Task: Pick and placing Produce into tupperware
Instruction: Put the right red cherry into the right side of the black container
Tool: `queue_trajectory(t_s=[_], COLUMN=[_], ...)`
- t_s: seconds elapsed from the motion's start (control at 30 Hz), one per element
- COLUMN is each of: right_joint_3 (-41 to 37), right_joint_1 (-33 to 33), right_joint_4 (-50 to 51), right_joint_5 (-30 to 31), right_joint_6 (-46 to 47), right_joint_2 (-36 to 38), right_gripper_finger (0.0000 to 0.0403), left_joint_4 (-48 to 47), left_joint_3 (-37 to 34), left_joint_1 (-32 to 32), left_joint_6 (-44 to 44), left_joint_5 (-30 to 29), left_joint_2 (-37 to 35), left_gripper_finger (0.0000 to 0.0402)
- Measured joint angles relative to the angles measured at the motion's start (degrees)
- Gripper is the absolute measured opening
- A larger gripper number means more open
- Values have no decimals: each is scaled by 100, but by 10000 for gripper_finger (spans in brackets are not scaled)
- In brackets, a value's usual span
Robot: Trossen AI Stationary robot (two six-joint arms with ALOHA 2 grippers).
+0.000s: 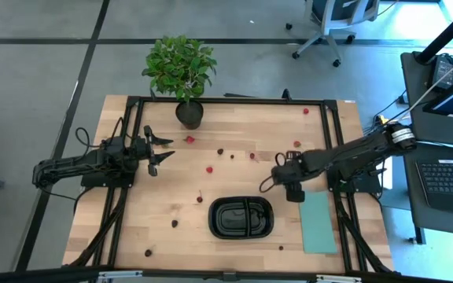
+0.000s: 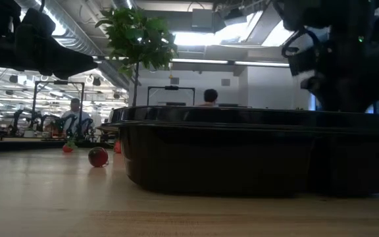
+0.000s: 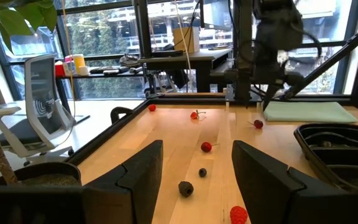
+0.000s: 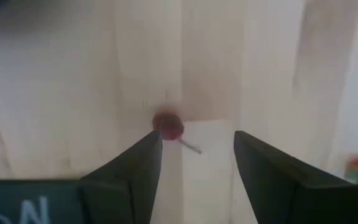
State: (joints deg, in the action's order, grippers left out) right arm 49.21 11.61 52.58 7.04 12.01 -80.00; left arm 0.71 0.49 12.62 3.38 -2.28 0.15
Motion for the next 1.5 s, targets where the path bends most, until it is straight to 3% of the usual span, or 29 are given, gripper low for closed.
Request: queue_trajectory(t_s=[0.2,0.43,1.13,1.5], right_joint_3=[-66,-877,-2294,-2562], right_joint_1=[-58,-58,-56,-56], right_joint_4=[-121,-905,-2583,-3054], right_joint_5=[-18,-387,-423,-430], right_joint_6=[-92,-16,278,289], right_joint_2=[742,1250,1267,1267], right_gripper_finger=[202,202,202,202], left_joint_4=[-2,-1,-2,-2], left_joint_3=[0,1,0,0], left_joint_1=[-1,0,0,0], left_joint_6=[-1,0,4,4], left_joint_5=[1,1,2,0], left_joint_2=[29,27,27,27], left_gripper_finger=[186,186,186,186])
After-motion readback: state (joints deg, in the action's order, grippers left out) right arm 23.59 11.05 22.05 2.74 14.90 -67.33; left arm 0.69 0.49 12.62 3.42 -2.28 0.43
